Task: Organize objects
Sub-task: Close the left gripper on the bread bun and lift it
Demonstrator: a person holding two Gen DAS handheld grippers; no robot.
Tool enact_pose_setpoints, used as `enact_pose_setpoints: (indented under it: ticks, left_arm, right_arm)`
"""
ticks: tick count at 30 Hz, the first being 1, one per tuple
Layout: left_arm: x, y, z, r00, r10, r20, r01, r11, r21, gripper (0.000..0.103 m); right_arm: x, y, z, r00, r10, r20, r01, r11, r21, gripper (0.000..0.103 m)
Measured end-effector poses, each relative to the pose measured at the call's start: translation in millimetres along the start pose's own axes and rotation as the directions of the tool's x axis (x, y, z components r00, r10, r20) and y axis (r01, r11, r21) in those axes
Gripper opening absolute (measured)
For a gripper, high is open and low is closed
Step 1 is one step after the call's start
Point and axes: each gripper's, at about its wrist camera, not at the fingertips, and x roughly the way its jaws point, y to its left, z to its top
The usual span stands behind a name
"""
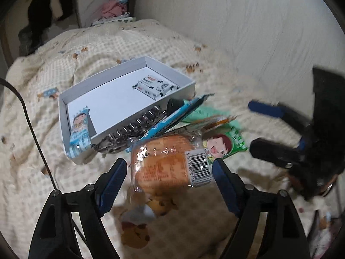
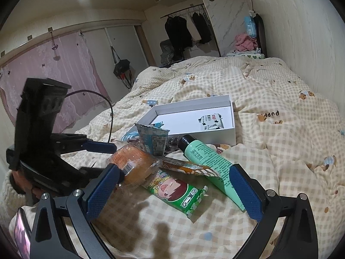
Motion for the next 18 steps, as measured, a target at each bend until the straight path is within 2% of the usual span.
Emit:
enact_pose_setpoints:
  ticks: [3,6,15,17,18]
  left_arm:
    - [5,-5,4,1.000,0.007,-0.025,-0.006,1.000,0.019,0.084]
    - [14,-2,9,0.996,0.028,-0.082,-0.027,1.000,0.011,0.085]
    - [32,9,18,0.984,0.030,-0.173,-0.045,0.995,-0.085,0.086]
    - [34,10,15,0.980,0.055,-0.192,-0.073,0.994,-0.087,0.086]
    - [34,8,14,0.976,0.095,-0.196,-0.112,0.991,-0.074,0.086]
  right_arm:
    - [0,-1,0,1.000,0.002,0.000,-0.002,1.000,0.003,0.103]
    - [0,-1,0,1.000,0.003,0.000,-0.003,1.000,0.004,0.103]
    - [-1,-1,0,1.000,0.004,-0.001,-0.004,1.000,0.006,0.103]
    - [-1,-1,-1,1.000,0.005,-0.001,-0.005,1.000,0.008,0.103]
    - [-1,-1,-1,1.000,0.005,0.000,-0.005,1.000,0.009,0.103]
